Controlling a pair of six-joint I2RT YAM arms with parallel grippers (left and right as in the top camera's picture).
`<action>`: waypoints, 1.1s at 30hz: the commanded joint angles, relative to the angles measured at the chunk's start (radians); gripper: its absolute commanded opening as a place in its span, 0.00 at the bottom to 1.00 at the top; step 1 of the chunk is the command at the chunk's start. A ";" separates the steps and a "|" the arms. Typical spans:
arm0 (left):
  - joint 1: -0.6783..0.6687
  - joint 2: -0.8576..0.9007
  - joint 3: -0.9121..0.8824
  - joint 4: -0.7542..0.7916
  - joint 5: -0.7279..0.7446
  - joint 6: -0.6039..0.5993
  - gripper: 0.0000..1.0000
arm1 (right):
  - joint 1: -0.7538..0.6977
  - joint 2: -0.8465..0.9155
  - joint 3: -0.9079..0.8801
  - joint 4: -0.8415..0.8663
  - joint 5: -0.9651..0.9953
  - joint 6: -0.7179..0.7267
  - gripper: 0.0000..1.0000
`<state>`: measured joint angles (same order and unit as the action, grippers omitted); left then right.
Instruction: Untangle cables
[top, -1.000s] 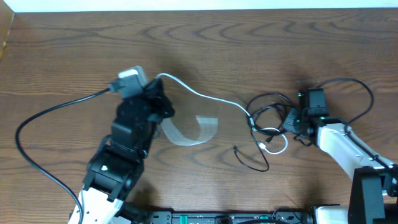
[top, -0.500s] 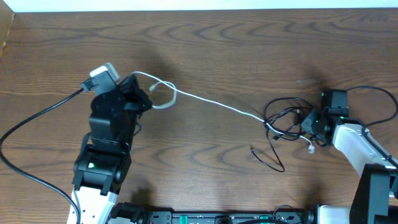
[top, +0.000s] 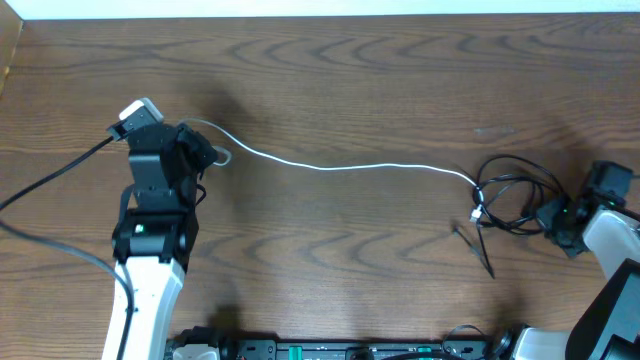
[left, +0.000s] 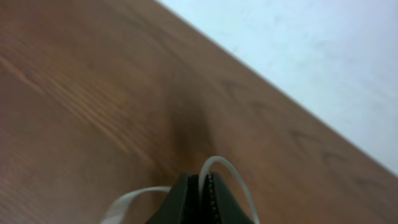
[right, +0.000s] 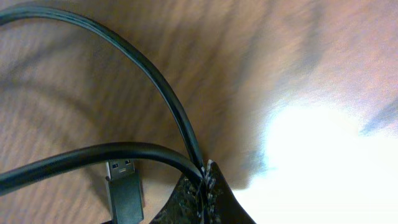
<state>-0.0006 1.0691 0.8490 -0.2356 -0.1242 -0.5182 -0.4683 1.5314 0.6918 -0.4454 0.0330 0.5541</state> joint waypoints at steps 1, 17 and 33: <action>0.012 0.055 0.018 0.003 0.008 0.021 0.08 | -0.060 0.004 0.001 -0.006 -0.018 -0.047 0.01; 0.084 0.121 0.018 -0.002 0.114 0.021 0.14 | -0.169 0.004 0.002 -0.006 -0.289 -0.117 0.01; 0.082 0.121 0.016 -0.056 0.420 0.040 0.46 | 0.222 0.004 0.004 0.186 -0.522 -0.122 0.01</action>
<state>0.0780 1.1896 0.8490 -0.2890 0.1795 -0.4992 -0.3386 1.5314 0.6918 -0.2958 -0.4088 0.4244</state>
